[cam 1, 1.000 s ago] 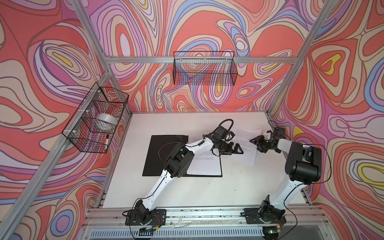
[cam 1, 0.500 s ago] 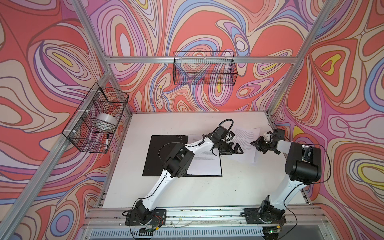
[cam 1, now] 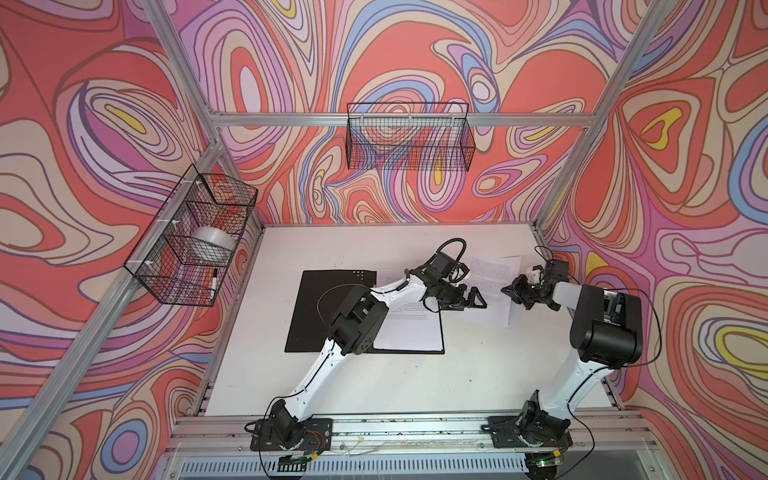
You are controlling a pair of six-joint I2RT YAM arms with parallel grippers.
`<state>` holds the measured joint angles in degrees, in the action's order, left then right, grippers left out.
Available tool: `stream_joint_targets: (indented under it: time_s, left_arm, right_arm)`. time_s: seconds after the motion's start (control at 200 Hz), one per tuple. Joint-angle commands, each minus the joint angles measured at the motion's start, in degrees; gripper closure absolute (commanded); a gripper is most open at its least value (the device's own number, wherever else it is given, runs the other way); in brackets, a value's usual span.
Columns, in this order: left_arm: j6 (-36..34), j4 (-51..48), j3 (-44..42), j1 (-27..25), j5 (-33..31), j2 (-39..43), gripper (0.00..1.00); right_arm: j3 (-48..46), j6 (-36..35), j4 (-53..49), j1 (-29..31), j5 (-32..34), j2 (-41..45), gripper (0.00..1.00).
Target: Put the files into the folder
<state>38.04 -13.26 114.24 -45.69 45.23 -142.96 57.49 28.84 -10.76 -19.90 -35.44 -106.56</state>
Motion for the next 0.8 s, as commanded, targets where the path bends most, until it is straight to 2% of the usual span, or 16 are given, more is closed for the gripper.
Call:
stream_joint_targets:
  time_s: [0.0, 0.165, 0.28, 0.556, 0.681, 0.796]
  left_arm:
    - [0.7, -3.9, -0.4, 0.6, 0.7, 0.1, 0.0]
    - [1.3, -2.3, 1.6, 1.5, 2.9, 5.1, 0.0]
    - [3.6, 3.2, 1.2, 2.8, 4.9, 9.4, 0.0]
    - [10.8, 14.7, -8.1, 6.8, 8.6, 22.2, 0.0]
    - [8.4, 14.8, -14.7, 7.2, 8.3, 29.4, 0.0]
    - [-1.0, 6.3, -20.0, 7.2, 2.3, 36.2, 0.0]
  right_arm:
    - [-1.1, 0.1, 0.0, 0.3, 0.3, 2.1, 1.0]
    - [-1.1, 1.3, -0.8, 0.2, 1.0, 4.6, 1.0]
    - [-0.3, 1.8, -1.9, 0.1, 1.5, 6.8, 1.0]
    - [3.3, 2.0, -5.6, 0.2, 2.0, 9.9, 1.0]
    - [4.7, 2.3, -6.9, 0.3, 2.2, 11.8, 1.0]
    - [5.9, 2.5, -8.5, 0.2, 2.4, 13.4, 1.0]
